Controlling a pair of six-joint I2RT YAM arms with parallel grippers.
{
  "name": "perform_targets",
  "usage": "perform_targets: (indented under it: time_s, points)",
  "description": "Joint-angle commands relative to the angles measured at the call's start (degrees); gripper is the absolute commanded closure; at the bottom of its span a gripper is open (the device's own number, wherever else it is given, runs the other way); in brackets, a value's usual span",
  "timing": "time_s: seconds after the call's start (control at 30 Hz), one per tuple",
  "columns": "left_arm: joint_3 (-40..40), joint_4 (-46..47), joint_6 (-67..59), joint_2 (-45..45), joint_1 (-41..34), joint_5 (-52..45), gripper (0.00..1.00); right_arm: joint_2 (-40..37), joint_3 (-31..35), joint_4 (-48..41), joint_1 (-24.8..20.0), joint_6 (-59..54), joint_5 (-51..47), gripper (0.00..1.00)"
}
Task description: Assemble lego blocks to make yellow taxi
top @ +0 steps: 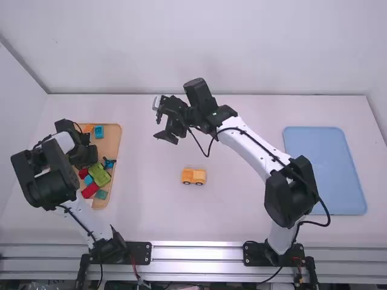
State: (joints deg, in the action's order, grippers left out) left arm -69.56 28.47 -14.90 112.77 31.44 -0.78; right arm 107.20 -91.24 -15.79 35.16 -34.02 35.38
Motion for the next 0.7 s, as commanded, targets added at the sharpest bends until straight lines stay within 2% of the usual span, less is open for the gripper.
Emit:
perform_targets:
  time_s: [0.0,0.1,0.2,0.33,0.37,0.43,0.53,0.67]
  points:
    - [-1.86,0.81,2.32,-2.14,-0.33,0.15,0.88,0.24,-1.75,0.17,-1.68,2.38,0.57,0.01]
    - [-0.94,0.22,0.98,-6.60,-0.44,-3.96,0.91,0.24,-1.68,-0.17,-3.41,2.75,2.80,0.01]
    - [3.21,-2.82,-5.97,-14.36,-1.64,-17.16,0.91,0.24,-1.18,-0.57,-5.60,2.54,8.11,0.01]
    - [11.02,-9.66,-11.78,-25.07,-4.96,-29.73,0.91,0.24,0.04,-0.52,-7.74,1.38,14.08,0.01]
    - [14.29,-13.11,-14.75,-29.00,-7.23,-35.17,0.92,0.24,0.66,-0.46,-8.44,0.55,16.74,0.01]
    - [18.38,-18.05,-17.66,-33.64,-11.28,-42.88,0.85,0.24,1.90,0.87,-9.16,0.35,20.13,0.01]
    - [23.39,-26.67,-17.40,-39.26,-19.56,-53.09,0.85,0.24,4.26,4.22,-10.29,0.35,26.53,0.01]
    - [24.63,-35.17,-13.55,-39.39,-26.43,-57.37,0.88,0.24,6.51,7.78,-11.61,0.35,34.67,0.01]
